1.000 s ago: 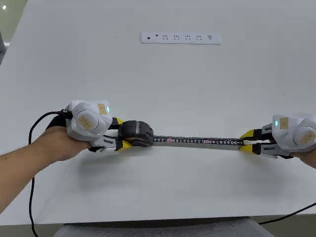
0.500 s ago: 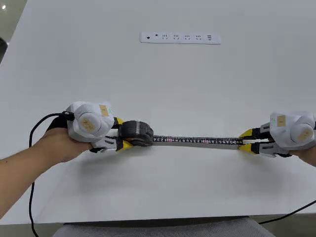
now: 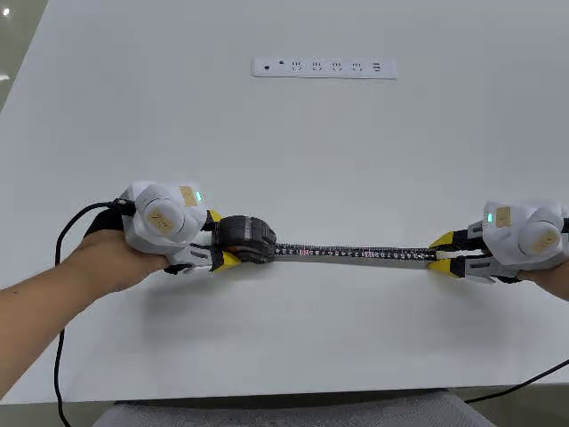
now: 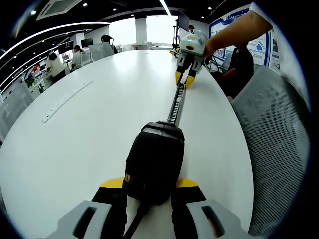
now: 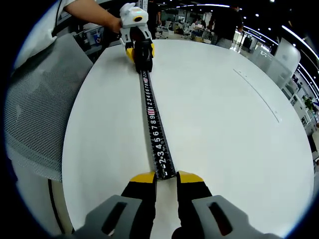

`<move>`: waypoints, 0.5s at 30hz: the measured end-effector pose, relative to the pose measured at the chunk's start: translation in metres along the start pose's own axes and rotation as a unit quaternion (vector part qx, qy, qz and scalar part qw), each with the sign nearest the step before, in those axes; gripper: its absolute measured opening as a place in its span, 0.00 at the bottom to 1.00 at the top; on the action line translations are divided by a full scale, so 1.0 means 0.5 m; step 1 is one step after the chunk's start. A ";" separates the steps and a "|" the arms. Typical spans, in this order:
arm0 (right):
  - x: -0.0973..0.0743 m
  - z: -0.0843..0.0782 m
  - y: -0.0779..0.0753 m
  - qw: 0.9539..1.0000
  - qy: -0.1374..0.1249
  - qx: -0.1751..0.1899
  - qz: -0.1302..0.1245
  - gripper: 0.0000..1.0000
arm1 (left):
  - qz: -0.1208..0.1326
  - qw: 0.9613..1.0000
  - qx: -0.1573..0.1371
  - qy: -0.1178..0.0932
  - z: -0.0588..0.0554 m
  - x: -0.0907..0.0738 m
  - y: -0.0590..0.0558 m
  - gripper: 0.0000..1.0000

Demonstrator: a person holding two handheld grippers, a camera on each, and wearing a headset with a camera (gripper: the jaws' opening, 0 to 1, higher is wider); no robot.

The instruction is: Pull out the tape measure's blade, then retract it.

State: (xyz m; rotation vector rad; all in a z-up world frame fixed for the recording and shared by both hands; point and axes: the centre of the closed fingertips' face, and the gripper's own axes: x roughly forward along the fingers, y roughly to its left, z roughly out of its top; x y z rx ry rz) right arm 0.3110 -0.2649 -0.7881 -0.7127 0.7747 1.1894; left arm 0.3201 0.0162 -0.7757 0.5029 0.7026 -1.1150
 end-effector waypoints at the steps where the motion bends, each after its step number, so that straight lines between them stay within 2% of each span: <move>1: 0.000 0.000 0.000 1.000 0.001 0.000 0.000 0.12 | 0.000 1.000 0.000 0.000 0.000 0.000 0.000 0.32; 8: -0.001 0.000 0.005 1.000 0.005 0.004 0.000 0.13 | -0.003 1.000 -0.006 -0.002 0.003 0.000 -0.001 0.34; 11: 0.000 0.003 0.011 1.000 0.002 0.007 0.004 0.21 | -0.004 1.000 -0.006 -0.006 0.007 0.000 -0.003 0.36; 15: 0.000 0.003 0.015 1.000 0.002 0.008 0.001 0.22 | -0.003 1.000 -0.003 -0.008 0.011 -0.001 -0.004 0.40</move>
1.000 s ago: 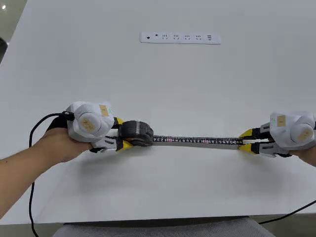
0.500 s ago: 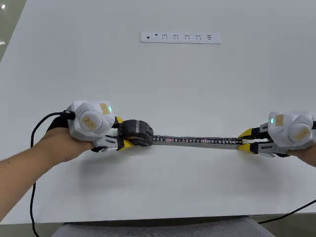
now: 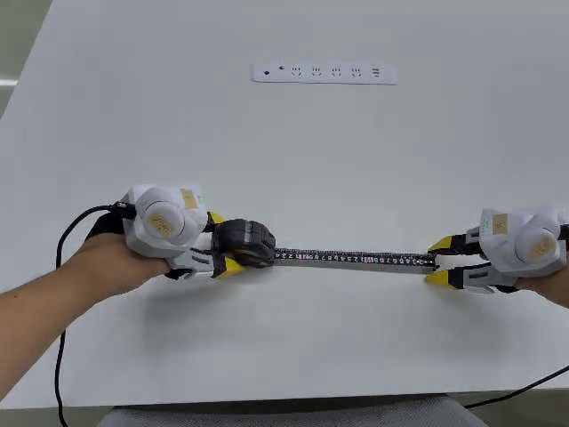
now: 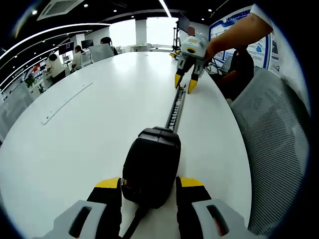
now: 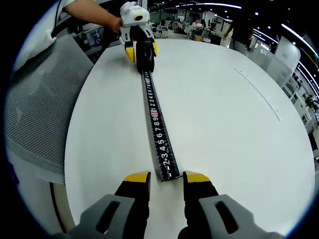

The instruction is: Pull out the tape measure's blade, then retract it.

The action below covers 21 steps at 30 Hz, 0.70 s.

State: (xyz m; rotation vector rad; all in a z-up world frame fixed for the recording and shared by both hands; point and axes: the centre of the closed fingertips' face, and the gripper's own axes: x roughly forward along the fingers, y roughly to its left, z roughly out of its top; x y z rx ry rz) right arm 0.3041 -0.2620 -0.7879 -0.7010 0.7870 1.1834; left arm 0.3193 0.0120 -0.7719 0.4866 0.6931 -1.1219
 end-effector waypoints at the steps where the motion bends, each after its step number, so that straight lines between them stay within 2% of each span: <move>1: 0.000 0.000 0.001 1.000 0.000 0.002 0.000 0.23 | 0.000 1.000 0.001 0.001 0.000 0.000 -0.001 0.40; 7: -0.007 0.002 0.000 1.000 -0.004 0.005 -0.009 0.24 | 0.001 1.000 -0.001 -0.001 0.002 -0.003 -0.002 0.42; 9: -0.012 0.012 -0.006 0.999 -0.020 0.018 -0.021 0.24 | 0.002 1.000 -0.005 -0.004 0.004 -0.007 -0.002 0.43; 12: -0.020 0.020 -0.005 0.999 -0.031 0.030 -0.030 0.25 | 0.007 1.000 -0.010 -0.011 0.006 -0.018 -0.001 0.44; 21: -0.034 0.055 0.020 0.994 -0.072 0.060 -0.060 0.31 | 0.029 0.998 -0.040 -0.031 0.004 -0.048 0.002 0.49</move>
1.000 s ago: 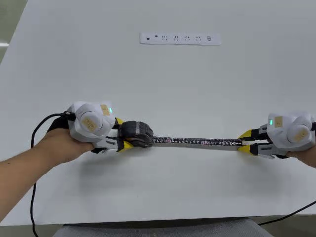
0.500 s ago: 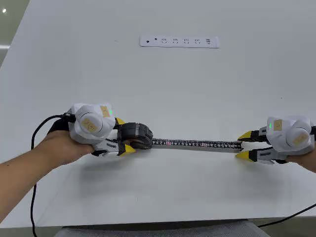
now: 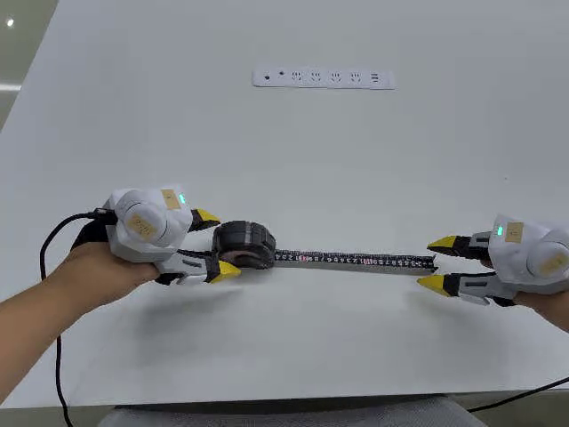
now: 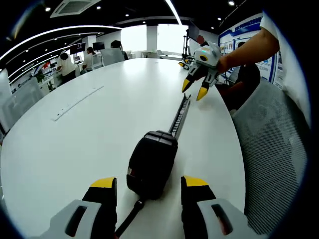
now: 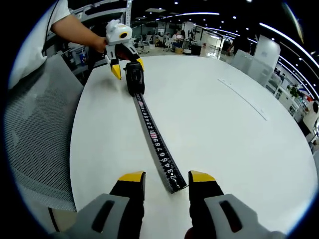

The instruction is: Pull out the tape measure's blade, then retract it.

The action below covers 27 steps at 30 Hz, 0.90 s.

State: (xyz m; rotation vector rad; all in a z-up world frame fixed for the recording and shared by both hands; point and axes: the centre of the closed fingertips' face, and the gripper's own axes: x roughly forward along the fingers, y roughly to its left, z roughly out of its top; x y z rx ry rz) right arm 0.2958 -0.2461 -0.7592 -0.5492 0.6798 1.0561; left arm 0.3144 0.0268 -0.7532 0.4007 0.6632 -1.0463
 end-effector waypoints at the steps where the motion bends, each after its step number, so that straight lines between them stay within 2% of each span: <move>1: -0.002 0.003 0.002 1.000 -0.006 0.003 -0.005 0.31 | 0.003 1.000 -0.007 -0.003 0.000 -0.006 0.001 0.49; 7: -0.014 0.015 0.011 0.999 -0.028 0.030 -0.026 0.35 | 0.020 1.000 -0.021 -0.011 -0.003 -0.032 -0.001 0.52; 10: -0.020 0.023 0.019 0.998 -0.031 0.035 -0.033 0.38 | 0.027 0.999 -0.028 -0.016 -0.005 -0.042 -0.002 0.53; 11: -0.023 0.026 0.021 0.997 -0.035 0.050 -0.039 0.39 | 0.031 0.999 -0.035 -0.020 -0.005 -0.049 -0.004 0.54; 16: -0.034 0.030 0.030 0.996 -0.038 0.057 -0.051 0.44 | 0.045 0.997 -0.054 -0.031 -0.010 -0.066 -0.012 0.58; 20: -0.046 0.035 0.042 0.995 -0.046 0.070 -0.061 0.47 | 0.053 0.996 -0.065 -0.031 -0.025 -0.080 -0.021 0.61; 22: -0.053 0.046 0.045 0.992 -0.062 0.084 -0.066 0.48 | 0.059 0.996 -0.067 -0.027 -0.036 -0.089 -0.024 0.62; 27: -0.060 0.047 0.062 0.991 -0.063 0.088 -0.074 0.52 | 0.076 0.993 -0.088 -0.029 -0.059 -0.117 -0.024 0.66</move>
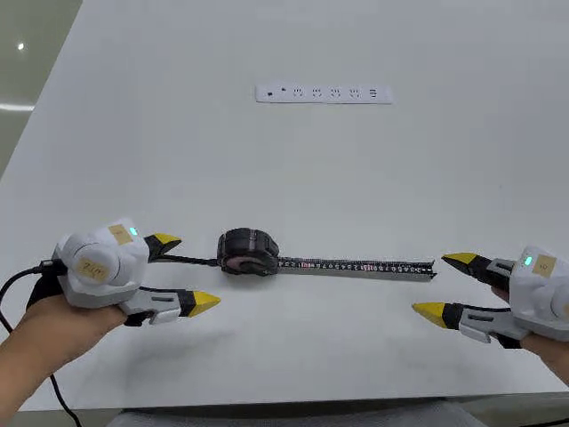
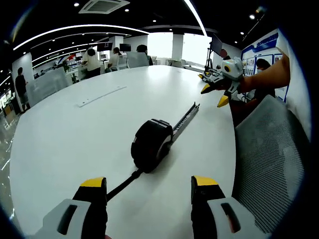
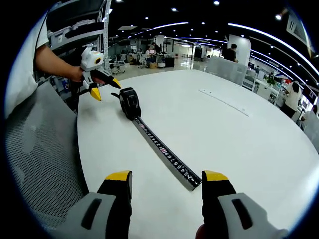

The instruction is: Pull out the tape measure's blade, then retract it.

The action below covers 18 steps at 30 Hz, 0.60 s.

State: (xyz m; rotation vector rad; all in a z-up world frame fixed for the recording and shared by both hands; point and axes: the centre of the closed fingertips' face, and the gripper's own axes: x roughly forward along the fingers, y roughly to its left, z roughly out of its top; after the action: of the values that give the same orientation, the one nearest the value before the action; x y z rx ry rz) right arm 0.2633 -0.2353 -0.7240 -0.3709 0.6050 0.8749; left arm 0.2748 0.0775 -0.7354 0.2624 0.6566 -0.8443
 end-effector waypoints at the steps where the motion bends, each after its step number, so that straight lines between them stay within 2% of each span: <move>1: -0.001 -0.003 0.003 1.000 0.002 -0.001 -0.002 0.53 | 0.004 1.000 -0.004 0.000 -0.005 -0.007 0.001 0.66; 6: -0.007 -0.012 0.000 1.000 0.002 0.009 -0.008 0.59 | 0.018 1.000 -0.016 0.000 -0.023 -0.030 0.000 0.71; 13: -0.018 -0.019 0.017 1.000 -0.001 0.011 -0.014 0.63 | 0.028 0.999 -0.043 -0.005 -0.040 -0.054 -0.009 0.76; 18: -0.024 -0.018 0.024 0.999 -0.008 0.019 -0.024 0.70 | 0.035 0.998 -0.057 -0.013 -0.051 -0.071 -0.012 0.79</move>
State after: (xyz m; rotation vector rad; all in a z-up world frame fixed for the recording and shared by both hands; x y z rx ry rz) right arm 0.2447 -0.2402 -0.7239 -0.3412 0.5953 0.8192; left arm 0.2419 0.1069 -0.7323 0.1702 0.6657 -0.7383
